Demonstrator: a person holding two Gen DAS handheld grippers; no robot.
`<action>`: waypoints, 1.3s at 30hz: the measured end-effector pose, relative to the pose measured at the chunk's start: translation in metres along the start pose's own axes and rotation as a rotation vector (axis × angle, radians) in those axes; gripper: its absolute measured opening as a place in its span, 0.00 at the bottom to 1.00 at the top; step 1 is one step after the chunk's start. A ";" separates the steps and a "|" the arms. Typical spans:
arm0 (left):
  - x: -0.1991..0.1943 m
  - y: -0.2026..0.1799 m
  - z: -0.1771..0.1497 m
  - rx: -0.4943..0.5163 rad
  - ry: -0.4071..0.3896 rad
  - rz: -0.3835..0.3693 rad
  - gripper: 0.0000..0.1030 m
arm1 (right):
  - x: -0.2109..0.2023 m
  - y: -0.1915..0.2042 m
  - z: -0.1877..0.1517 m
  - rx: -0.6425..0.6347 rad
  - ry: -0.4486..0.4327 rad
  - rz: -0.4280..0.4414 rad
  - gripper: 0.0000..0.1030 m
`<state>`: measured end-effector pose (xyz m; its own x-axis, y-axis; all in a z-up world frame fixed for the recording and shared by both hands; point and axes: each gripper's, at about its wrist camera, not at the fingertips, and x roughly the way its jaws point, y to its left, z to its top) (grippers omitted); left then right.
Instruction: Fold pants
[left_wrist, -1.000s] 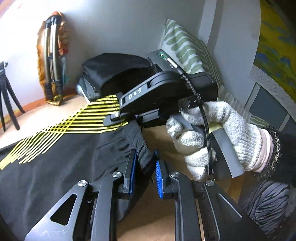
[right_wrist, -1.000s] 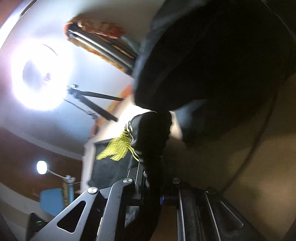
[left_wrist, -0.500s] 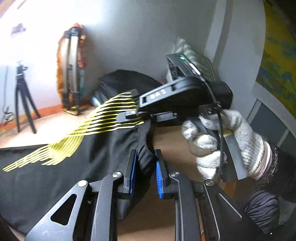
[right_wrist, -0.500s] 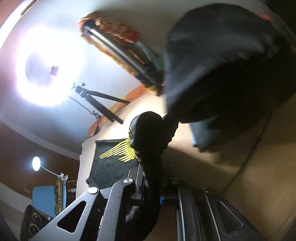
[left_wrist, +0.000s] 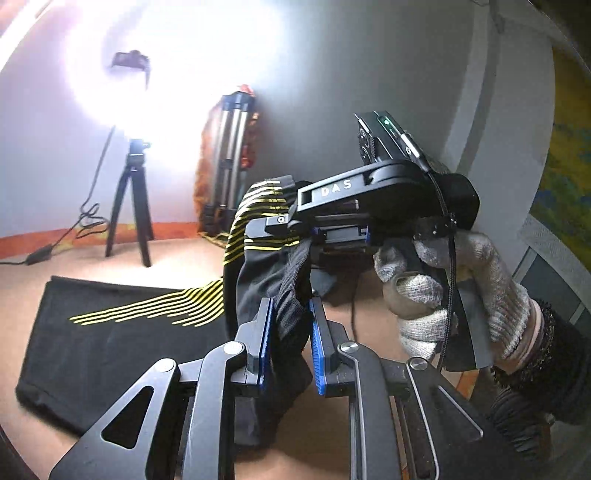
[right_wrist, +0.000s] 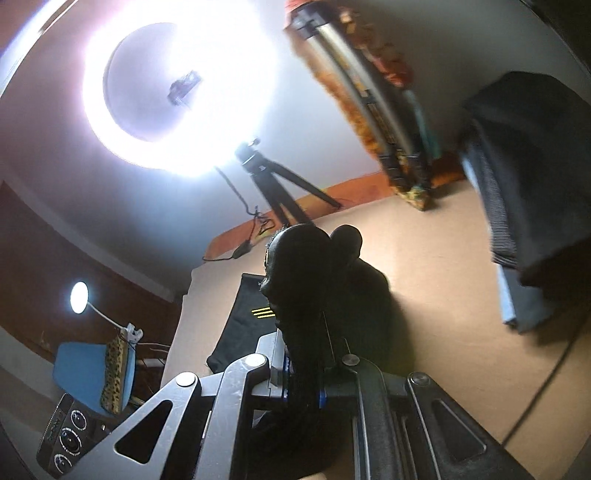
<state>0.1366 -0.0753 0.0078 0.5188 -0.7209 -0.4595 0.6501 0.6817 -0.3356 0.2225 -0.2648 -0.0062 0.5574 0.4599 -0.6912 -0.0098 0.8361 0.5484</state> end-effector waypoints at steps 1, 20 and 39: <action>-0.002 0.004 0.000 -0.003 -0.002 0.006 0.16 | 0.006 0.006 0.001 -0.007 0.006 -0.003 0.08; -0.032 0.106 -0.037 -0.205 0.013 0.112 0.16 | 0.123 0.079 -0.013 -0.136 0.154 -0.082 0.08; -0.036 0.171 -0.066 -0.273 0.127 0.367 0.16 | 0.253 0.128 -0.034 -0.224 0.291 -0.121 0.15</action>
<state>0.1924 0.0752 -0.0868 0.6037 -0.4170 -0.6795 0.2580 0.9086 -0.3284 0.3342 -0.0309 -0.1268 0.3066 0.3927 -0.8671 -0.1577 0.9193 0.3606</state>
